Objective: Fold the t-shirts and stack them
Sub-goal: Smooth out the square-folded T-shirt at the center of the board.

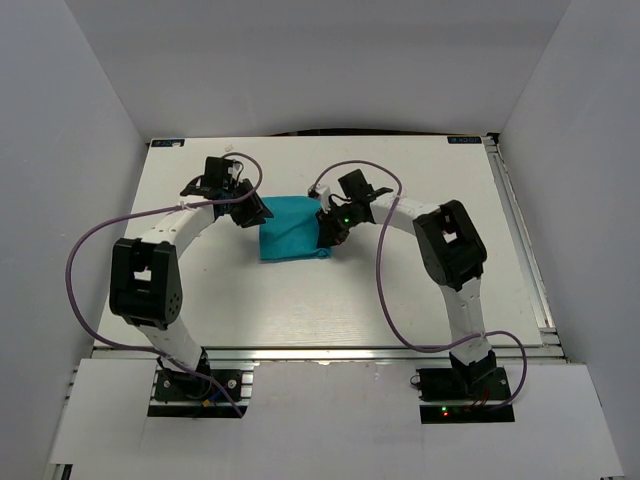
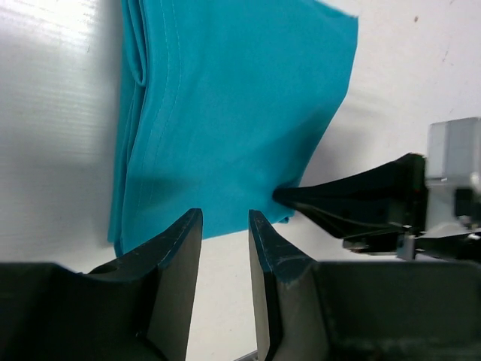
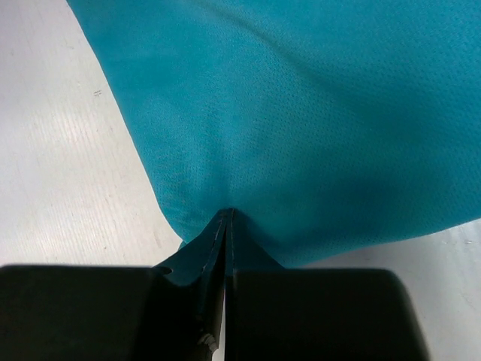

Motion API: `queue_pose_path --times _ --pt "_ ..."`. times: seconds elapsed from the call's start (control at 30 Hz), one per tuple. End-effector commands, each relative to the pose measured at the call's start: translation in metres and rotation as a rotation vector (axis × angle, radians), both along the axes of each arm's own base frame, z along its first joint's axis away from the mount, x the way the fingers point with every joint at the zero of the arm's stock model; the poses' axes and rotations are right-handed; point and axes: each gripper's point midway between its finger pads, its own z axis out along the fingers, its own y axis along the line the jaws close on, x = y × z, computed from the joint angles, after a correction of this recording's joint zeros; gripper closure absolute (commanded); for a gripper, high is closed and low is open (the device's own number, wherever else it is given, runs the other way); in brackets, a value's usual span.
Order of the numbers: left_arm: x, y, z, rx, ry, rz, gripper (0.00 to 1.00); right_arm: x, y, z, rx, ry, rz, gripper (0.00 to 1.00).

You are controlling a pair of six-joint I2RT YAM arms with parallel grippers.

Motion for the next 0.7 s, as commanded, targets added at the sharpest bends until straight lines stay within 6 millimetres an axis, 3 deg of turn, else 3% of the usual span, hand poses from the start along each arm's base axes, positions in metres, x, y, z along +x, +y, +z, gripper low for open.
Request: queue_pose_path --times 0.0,0.13,0.37,0.47,0.67 --pt "0.015 -0.003 0.019 -0.02 -0.062 -0.014 0.58 0.0 0.004 0.024 0.025 -0.082 0.015 0.97" --pt "0.017 -0.005 0.015 -0.024 -0.054 -0.02 0.58 0.005 0.006 0.034 0.023 -0.147 -0.002 0.97" --pt "0.017 -0.005 0.015 -0.026 -0.054 -0.02 0.58 0.013 0.013 0.071 0.077 -0.213 -0.022 0.97" --pt "0.017 -0.005 0.017 -0.028 -0.057 -0.019 0.58 0.007 0.014 0.071 0.076 -0.197 -0.012 0.97" --pt "0.016 -0.004 0.018 -0.027 -0.061 -0.018 0.58 -0.005 0.009 0.052 0.049 -0.141 -0.011 0.98"
